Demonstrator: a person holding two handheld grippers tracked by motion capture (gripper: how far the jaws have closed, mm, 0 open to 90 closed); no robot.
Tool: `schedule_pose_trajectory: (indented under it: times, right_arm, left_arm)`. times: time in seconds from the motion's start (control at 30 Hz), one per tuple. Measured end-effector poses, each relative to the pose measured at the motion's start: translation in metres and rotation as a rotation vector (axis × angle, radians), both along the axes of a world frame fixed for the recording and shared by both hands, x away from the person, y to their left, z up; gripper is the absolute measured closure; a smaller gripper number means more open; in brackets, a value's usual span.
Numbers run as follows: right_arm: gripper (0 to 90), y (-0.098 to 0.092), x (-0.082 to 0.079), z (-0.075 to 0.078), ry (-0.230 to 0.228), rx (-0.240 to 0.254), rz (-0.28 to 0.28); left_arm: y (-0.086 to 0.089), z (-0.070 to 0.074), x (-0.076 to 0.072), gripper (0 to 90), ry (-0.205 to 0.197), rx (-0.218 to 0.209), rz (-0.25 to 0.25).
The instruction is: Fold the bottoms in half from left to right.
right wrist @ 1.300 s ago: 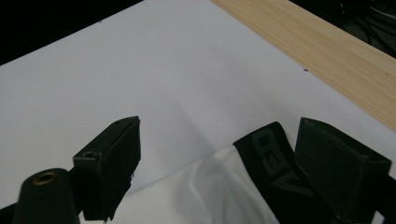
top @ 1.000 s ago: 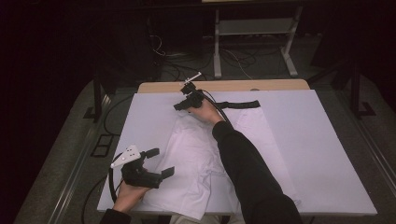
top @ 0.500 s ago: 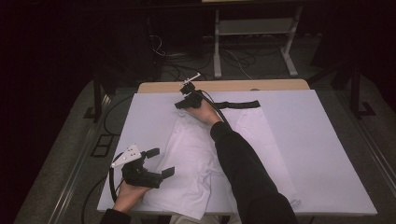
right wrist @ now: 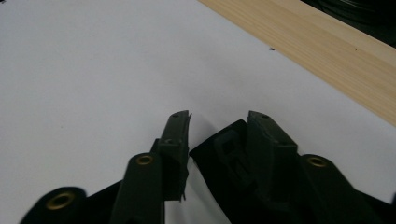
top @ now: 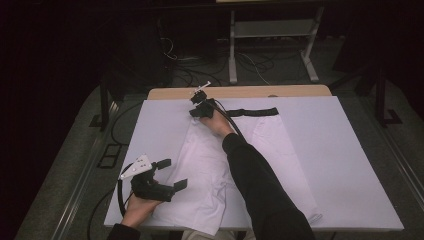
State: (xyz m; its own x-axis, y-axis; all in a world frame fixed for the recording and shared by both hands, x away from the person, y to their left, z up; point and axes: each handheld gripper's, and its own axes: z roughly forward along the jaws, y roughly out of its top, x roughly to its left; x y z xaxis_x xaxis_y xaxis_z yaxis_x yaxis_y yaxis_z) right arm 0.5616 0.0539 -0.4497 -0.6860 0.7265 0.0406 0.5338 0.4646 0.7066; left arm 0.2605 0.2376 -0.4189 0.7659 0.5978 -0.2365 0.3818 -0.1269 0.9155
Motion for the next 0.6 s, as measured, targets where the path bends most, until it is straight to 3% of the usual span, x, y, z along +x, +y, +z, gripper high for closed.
schedule_pose_trajectory:
  times: [0.33,0.43,0.6]
  right_arm:
    - [78.5,0.0016,-0.0053,0.0033,0.007,-0.024,-0.003]
    - [83.6,-0.0009,-0.0050,0.0041,0.027,-0.006,-0.006]
    - [84.7,-0.0060,-0.0052,0.0036,0.046,0.040,-0.001]
  left_arm:
    - [0.0013,0.0001,-0.0007,0.0,0.004,0.007,0.009]
    - [0.0031,0.0002,-0.0012,0.0,0.007,0.011,0.020]
    - [0.0060,0.0001,-0.0023,0.0,0.029,0.038,0.047]
